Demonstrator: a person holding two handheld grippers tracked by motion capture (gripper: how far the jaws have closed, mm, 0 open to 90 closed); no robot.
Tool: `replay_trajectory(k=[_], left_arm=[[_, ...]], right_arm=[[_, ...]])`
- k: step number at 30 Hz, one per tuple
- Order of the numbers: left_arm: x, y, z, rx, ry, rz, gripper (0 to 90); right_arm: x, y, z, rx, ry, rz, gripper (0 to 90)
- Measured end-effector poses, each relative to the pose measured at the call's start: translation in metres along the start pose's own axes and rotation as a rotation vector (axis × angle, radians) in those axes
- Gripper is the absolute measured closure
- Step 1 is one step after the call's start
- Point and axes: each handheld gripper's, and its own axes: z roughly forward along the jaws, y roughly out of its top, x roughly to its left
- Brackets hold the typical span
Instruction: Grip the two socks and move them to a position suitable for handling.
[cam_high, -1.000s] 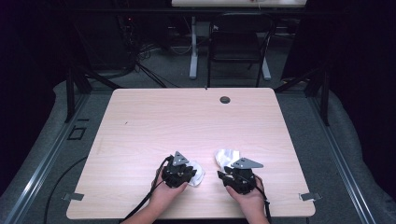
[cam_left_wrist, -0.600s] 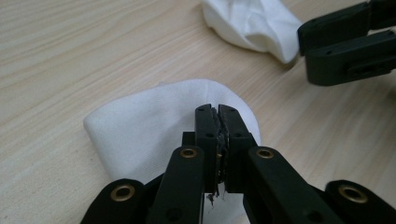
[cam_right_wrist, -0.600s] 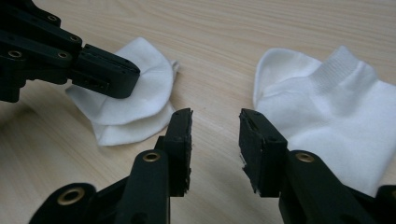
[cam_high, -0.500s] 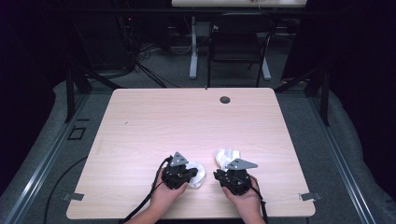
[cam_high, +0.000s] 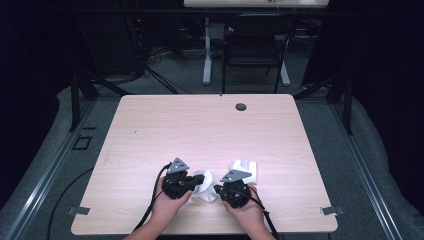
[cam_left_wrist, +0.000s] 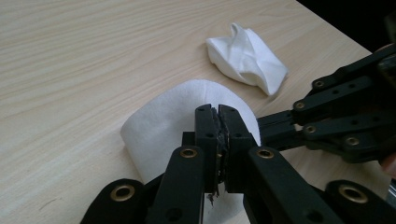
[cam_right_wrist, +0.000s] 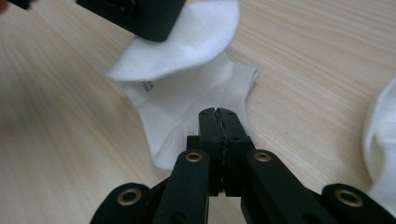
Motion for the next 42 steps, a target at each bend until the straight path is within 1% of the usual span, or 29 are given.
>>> replay_trajectory(k=[1, 2, 4, 5, 6, 8, 10, 11, 13, 15, 16, 17, 18, 19, 20, 21, 23, 25, 26, 27, 29, 31, 33, 34, 35, 37, 39, 40, 42], left_arm=[[0.000, 0.000, -0.001, 0.002, 0.010, 0.006, 87.8], [0.001, -0.001, -0.002, 0.003, 0.010, 0.008, 87.8], [0.004, -0.002, -0.006, 0.008, 0.021, 0.023, 87.8], [0.004, -0.002, -0.006, 0.008, 0.021, 0.023, 87.7], [0.009, -0.005, -0.010, 0.011, 0.032, 0.023, 87.7], [0.015, -0.010, -0.016, 0.020, 0.047, 0.017, 87.7], [0.023, -0.017, -0.020, 0.032, 0.071, 0.010, 87.5], [0.026, -0.020, -0.022, 0.035, 0.081, -0.002, 87.5], [0.035, -0.026, -0.025, 0.053, 0.101, -0.020, 87.4], [0.041, -0.030, -0.025, 0.081, 0.105, -0.046, 86.7], [0.045, -0.033, -0.024, 0.100, 0.118, -0.046, 85.8], [0.047, -0.035, -0.024, 0.103, 0.129, -0.050, 84.7], [0.049, -0.037, -0.024, 0.109, 0.150, -0.042, 83.5], [0.051, -0.038, -0.025, 0.099, 0.167, -0.036, 82.5], [0.053, -0.039, -0.027, 0.079, 0.170, -0.047, 80.7], [0.054, -0.038, -0.030, 0.061, 0.162, -0.060, 78.3], [0.053, -0.031, -0.038, 0.012, 0.164, -0.062, 75.3], [0.050, -0.025, -0.044, -0.028, 0.144, -0.061, 74.2], [0.048, -0.022, -0.047, -0.056, 0.127, -0.052, 73.8], [0.046, -0.020, -0.049, -0.064, 0.119, -0.049, 73.4], [0.043, -0.017, -0.048, -0.062, 0.105, -0.030, 73.4], [0.041, -0.019, -0.044, -0.037, 0.111, -0.011, 73.5], [0.042, -0.024, -0.039, 0.002, 0.112, 0.002, 73.4], [0.042, -0.028, -0.035, 0.019, 0.112, 0.001, 73.5], [0.042, -0.029, -0.034, 0.034, 0.115, 0.016, 73.4], [0.041, -0.032, -0.032, 0.060, 0.123, 0.028, 73.4], [0.041, -0.034, -0.031, 0.081, 0.151, 0.035, 73.4], [0.041, -0.034, -0.030, 0.098, 0.165, 0.032, 72.8], [0.043, -0.036, -0.032, 0.114, 0.188, 0.028, 72.6]], right_arm=[[0.000, -0.001, 0.004, 0.016, -0.005, -0.008, 90.0], [0.000, -0.002, 0.009, 0.036, -0.011, -0.016, 90.0], [0.001, -0.005, 0.009, 0.030, -0.009, -0.016, 90.0], [0.001, -0.005, 0.008, 0.035, -0.011, -0.019, 90.0], [0.001, -0.005, 0.007, 0.040, -0.018, -0.025, 90.0], [0.000, -0.007, 0.005, 0.037, -0.020, -0.023, 90.0], [-0.001, -0.007, 0.003, 0.053, -0.024, -0.032, 90.0], [-0.001, -0.007, 0.003, 0.052, -0.032, -0.036, 90.0], [-0.002, -0.008, 0.001, 0.054, -0.030, -0.037, 90.0], [-0.004, -0.009, 0.000, 0.061, -0.028, -0.033, 90.0], [-0.004, -0.009, -0.001, 0.060, -0.030, -0.028, 90.0], [-0.004, -0.010, -0.001, 0.056, -0.033, -0.023, 90.0], [-0.004, -0.010, -0.001, 0.056, -0.032, -0.022, 90.0], [-0.004, -0.010, -0.001, 0.056, -0.034, -0.024, 90.0], [-0.004, -0.010, -0.002, 0.060, -0.035, -0.030, 90.0], [-0.004, -0.010, -0.002, 0.059, -0.037, -0.034, 90.0], [-0.003, -0.010, -0.002, 0.055, -0.040, -0.033, 90.0], [-0.003, -0.010, -0.002, 0.055, -0.036, -0.033, 90.0], [-0.004, -0.011, -0.002, 0.055, -0.036, -0.033, 90.0], [-0.004, -0.010, -0.002, 0.060, -0.035, -0.038, 90.0], [-0.004, -0.010, -0.003, 0.064, -0.037, -0.039, 90.0], [-0.004, -0.010, -0.003, 0.063, -0.038, -0.037, 90.0], [-0.005, -0.010, -0.003, 0.062, -0.041, -0.034, 90.0], [-0.005, -0.011, -0.002, 0.058, -0.040, -0.029, 90.0], [-0.005, -0.011, -0.003, 0.061, -0.039, -0.031, 90.0], [-0.005, -0.011, -0.003, 0.062, -0.039, -0.030, 90.0], [-0.005, -0.011, -0.003, 0.061, -0.036, -0.028, 90.0], [-0.005, -0.011, -0.003, 0.064, -0.036, -0.031, 90.0], [-0.005, -0.011, -0.003, 0.061, -0.036, -0.029, 90.0]])
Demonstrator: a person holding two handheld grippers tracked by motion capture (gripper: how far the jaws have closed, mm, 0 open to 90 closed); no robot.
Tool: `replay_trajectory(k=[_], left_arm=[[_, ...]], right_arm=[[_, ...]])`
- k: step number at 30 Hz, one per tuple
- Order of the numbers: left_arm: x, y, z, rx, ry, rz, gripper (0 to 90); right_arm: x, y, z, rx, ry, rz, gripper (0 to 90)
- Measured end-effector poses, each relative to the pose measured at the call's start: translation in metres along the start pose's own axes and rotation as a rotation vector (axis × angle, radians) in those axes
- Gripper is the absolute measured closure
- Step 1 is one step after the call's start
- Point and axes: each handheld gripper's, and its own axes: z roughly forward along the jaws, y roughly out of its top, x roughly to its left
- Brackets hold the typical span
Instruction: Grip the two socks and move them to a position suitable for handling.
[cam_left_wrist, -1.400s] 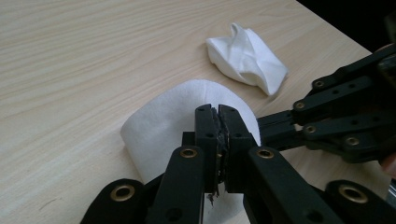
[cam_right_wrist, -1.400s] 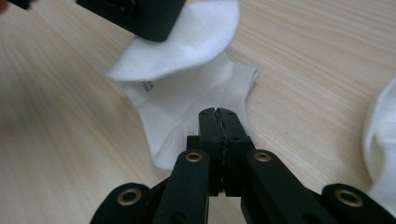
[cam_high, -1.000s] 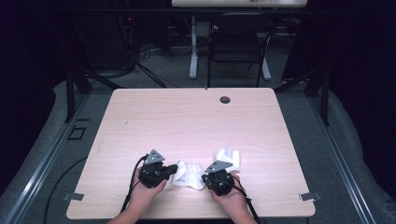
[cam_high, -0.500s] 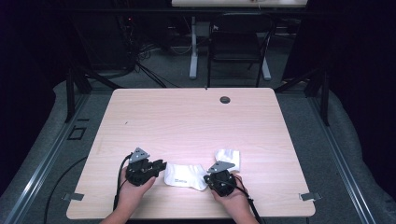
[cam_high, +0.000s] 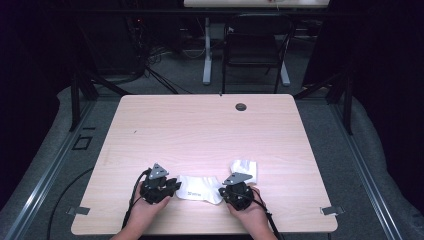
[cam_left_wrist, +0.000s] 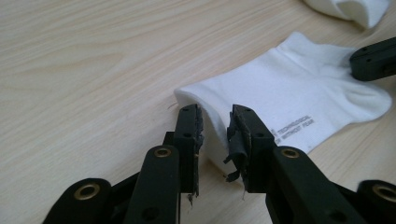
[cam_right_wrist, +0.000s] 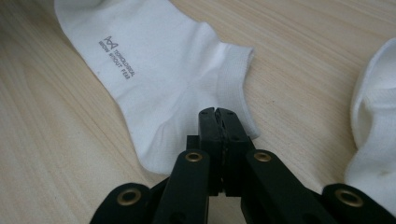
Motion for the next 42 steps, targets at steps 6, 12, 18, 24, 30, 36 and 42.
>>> replay_trajectory(k=[6, 12, 18, 24, 30, 36, 42], left_arm=[[0.010, -0.005, -0.006, 0.025, 0.038, 0.003, 72.7], [0.016, -0.012, -0.006, 0.050, 0.040, 0.001, 72.9], [0.016, -0.011, -0.007, 0.019, 0.024, -0.006, 72.9], [0.005, 0.001, -0.013, -0.085, -0.065, 0.018, 72.7], [0.002, -0.008, 0.006, 0.008, -0.058, 0.045, 72.2], [0.002, -0.015, 0.009, 0.022, -0.072, 0.043, 71.4], [-0.003, -0.021, 0.003, 0.024, -0.080, 0.026, 71.7]], right_arm=[[0.000, 0.000, 0.000, -0.002, 0.001, 0.003, 90.0], [0.000, 0.000, 0.000, 0.001, 0.002, 0.003, 90.0], [-0.001, -0.001, 0.000, -0.003, 0.002, 0.007, 90.0], [-0.001, -0.001, 0.000, -0.006, 0.007, 0.010, 90.0], [-0.002, -0.001, -0.001, -0.002, 0.005, 0.006, 90.0], [-0.004, -0.002, -0.002, 0.006, 0.006, 0.010, 90.0], [-0.008, -0.003, -0.005, 0.011, 0.006, 0.016, 90.0]])
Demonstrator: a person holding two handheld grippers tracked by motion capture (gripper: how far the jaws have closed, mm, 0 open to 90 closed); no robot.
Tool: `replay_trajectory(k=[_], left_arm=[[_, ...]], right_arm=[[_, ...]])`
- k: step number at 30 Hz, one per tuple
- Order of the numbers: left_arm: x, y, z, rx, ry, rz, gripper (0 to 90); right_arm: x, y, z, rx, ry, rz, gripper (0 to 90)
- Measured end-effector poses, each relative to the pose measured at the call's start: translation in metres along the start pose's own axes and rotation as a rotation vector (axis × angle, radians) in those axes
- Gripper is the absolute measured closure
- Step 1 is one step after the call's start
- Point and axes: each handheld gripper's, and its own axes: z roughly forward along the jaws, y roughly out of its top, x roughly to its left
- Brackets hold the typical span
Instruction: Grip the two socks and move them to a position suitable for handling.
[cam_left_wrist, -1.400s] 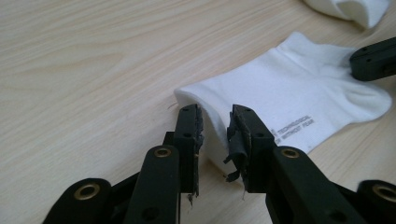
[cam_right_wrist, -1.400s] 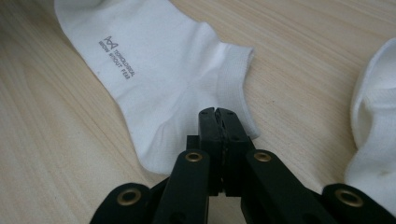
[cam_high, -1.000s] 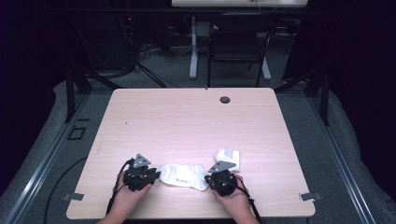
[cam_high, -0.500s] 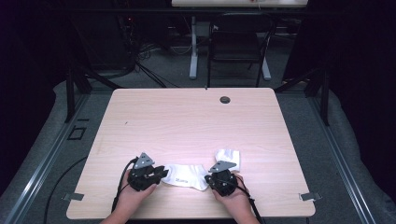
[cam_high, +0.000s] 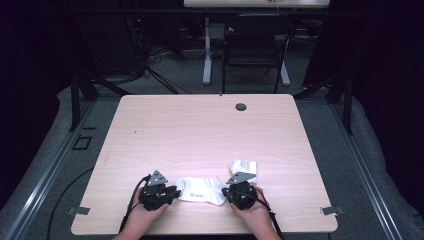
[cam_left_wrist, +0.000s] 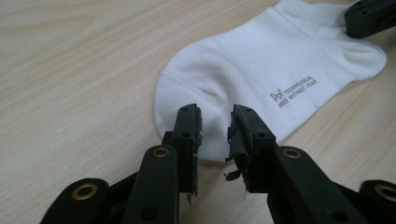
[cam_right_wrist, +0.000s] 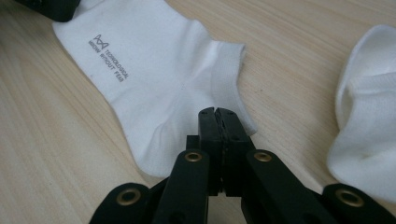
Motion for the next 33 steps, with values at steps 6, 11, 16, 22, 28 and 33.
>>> replay_trajectory(k=[6, 11, 16, 22, 28, 33], left_arm=[[-0.007, -0.004, -0.004, 0.017, -0.003, -0.011, 71.8], [-0.009, -0.005, -0.006, 0.025, -0.016, -0.034, 71.8], [-0.010, -0.006, -0.008, 0.030, -0.023, -0.042, 71.8], [-0.013, -0.011, -0.012, 0.035, -0.038, -0.045, 71.5], [-0.017, -0.013, -0.014, 0.043, -0.045, -0.037, 70.9], [-0.016, -0.009, -0.017, 0.020, -0.073, -0.051, 68.5]], right_arm=[[-0.003, -0.003, -0.004, 0.010, 0.013, 0.016, 90.0], [0.001, -0.004, -0.006, 0.025, 0.016, 0.007, 90.0], [0.000, -0.004, -0.006, 0.026, 0.024, 0.006, 90.0], [0.003, -0.005, -0.008, 0.034, 0.035, 0.011, 90.0], [0.006, -0.004, -0.010, 0.062, 0.035, -0.015, 90.0], [0.005, -0.001, -0.015, 0.031, 0.028, -0.013, 88.1]])
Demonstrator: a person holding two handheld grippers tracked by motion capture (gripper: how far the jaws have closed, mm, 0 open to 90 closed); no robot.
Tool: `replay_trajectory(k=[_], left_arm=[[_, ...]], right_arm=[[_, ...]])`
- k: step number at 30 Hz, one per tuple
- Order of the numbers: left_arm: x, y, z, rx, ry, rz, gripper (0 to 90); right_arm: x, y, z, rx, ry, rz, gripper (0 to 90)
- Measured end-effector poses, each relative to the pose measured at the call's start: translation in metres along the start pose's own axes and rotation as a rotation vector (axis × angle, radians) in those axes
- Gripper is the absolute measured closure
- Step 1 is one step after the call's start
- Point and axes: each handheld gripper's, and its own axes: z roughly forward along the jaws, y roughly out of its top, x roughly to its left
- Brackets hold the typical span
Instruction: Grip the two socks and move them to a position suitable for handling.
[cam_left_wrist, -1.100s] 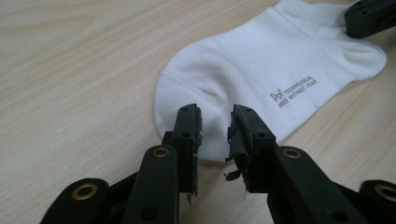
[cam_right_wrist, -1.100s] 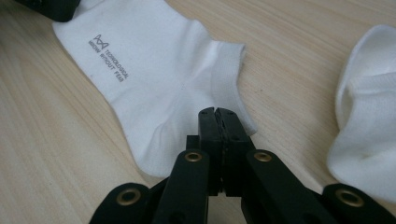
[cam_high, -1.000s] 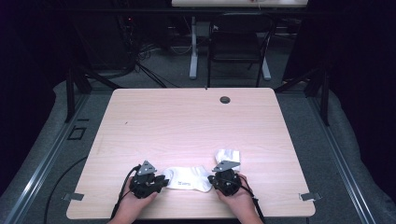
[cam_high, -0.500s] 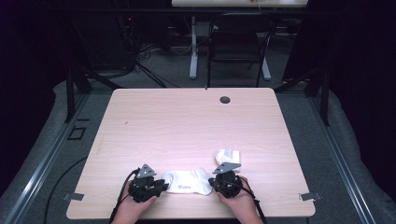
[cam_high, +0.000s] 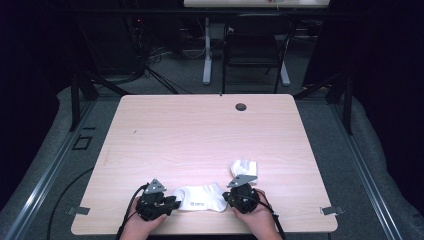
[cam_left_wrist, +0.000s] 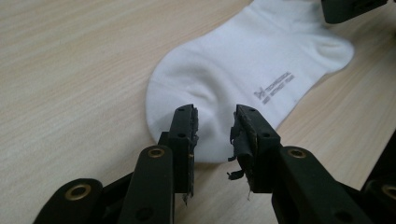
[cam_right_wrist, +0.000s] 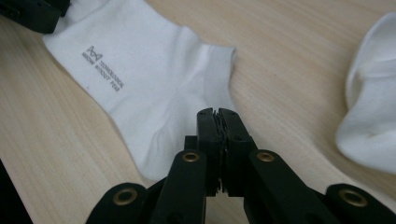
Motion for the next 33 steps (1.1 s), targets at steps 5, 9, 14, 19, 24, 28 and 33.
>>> replay_trajectory(k=[5, 9, 14, 19, 24, 28, 33], left_arm=[[0.003, 0.007, -0.005, -0.055, 0.018, 0.027, 65.8], [0.009, 0.009, -0.005, -0.072, 0.031, 0.040, 63.7], [0.014, 0.010, -0.006, -0.084, 0.044, 0.034, 61.7], [0.018, 0.011, -0.007, -0.092, 0.060, 0.045, 59.9], [0.020, 0.012, -0.006, -0.090, 0.065, 0.043, 59.2], [0.021, 0.012, -0.005, -0.087, 0.061, 0.050, 59.0], [0.021, 0.013, -0.003, -0.083, 0.059, 0.049, 58.9]], right_arm=[[-0.013, 0.002, -0.017, -0.102, -0.060, 0.046, 85.2], [-0.025, 0.000, -0.027, -0.157, -0.134, 0.091, 79.0], [-0.040, 0.004, -0.022, -0.175, -0.202, 0.138, 70.0], [-0.051, 0.011, -0.013, -0.142, -0.213, 0.184, 64.4], [-0.059, 0.019, 0.004, -0.107, -0.227, 0.216, 58.4], [-0.061, 0.023, 0.019, -0.061, -0.210, 0.216, 57.9], [-0.054, 0.028, 0.031, -0.061, -0.212, 0.188, 58.5]])
